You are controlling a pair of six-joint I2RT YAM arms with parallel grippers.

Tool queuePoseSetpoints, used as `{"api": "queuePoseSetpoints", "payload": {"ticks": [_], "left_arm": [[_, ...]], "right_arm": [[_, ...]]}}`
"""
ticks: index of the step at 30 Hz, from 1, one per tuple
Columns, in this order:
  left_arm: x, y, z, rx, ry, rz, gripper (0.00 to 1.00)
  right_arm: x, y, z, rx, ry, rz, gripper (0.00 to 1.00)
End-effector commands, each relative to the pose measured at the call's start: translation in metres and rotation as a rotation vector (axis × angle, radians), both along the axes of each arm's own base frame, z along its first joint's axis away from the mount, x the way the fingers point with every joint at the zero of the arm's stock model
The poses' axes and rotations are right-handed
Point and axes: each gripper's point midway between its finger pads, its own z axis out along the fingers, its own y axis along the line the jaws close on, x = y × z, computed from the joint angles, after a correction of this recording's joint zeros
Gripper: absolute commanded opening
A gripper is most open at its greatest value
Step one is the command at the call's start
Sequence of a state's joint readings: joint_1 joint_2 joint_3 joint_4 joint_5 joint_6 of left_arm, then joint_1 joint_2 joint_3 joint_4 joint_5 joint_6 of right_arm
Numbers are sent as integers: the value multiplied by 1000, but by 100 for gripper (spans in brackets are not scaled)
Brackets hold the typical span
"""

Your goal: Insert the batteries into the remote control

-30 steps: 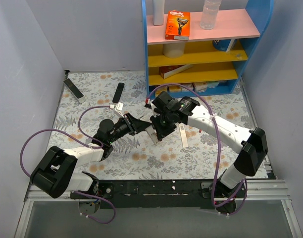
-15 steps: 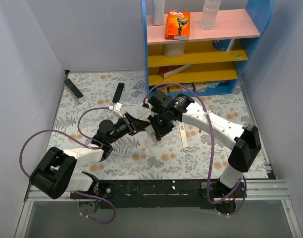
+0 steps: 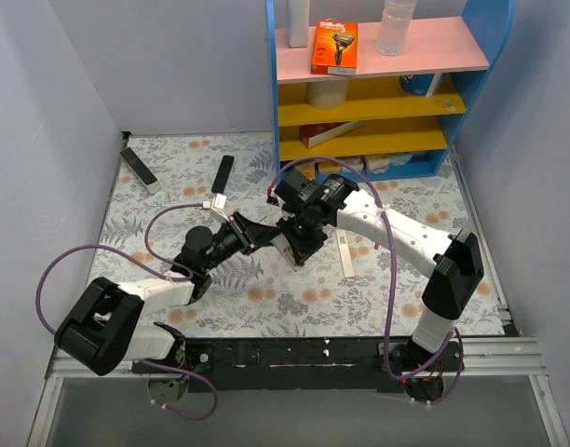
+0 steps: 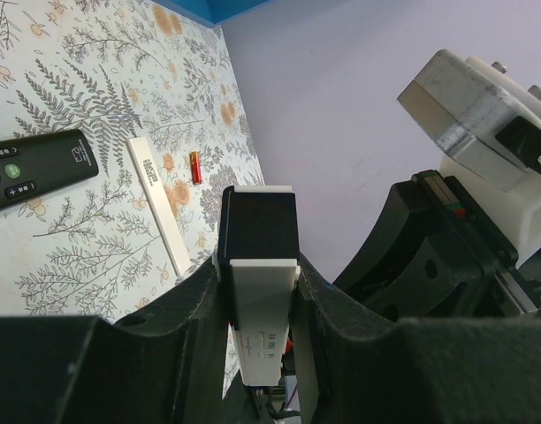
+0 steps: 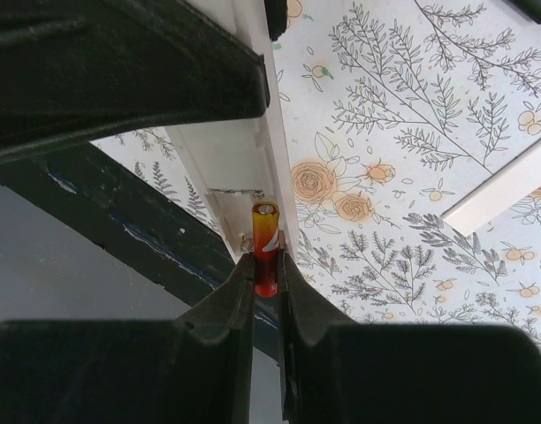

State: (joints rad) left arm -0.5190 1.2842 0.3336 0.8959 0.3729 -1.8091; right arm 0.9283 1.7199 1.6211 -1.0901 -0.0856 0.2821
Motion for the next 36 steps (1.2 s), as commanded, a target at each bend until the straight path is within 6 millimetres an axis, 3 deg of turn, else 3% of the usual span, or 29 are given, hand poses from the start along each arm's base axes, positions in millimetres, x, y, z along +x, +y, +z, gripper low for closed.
{"api": "queuePoseSetpoints", "payload": {"ticks": [1, 11, 23, 36], "left_arm": [[-2, 2, 17, -39, -41, 2, 0], [-6, -1, 23, -53, -49, -17, 0], [-2, 1, 23, -88, -1, 11, 0], [1, 0, 21, -94, 43, 18, 0]], "right_arm": [[6, 6, 11, 14, -26, 11, 1], [14, 13, 17, 34, -65, 36, 3], [11, 7, 14, 15, -56, 42, 20], [10, 7, 11, 13, -47, 37, 29]]}}
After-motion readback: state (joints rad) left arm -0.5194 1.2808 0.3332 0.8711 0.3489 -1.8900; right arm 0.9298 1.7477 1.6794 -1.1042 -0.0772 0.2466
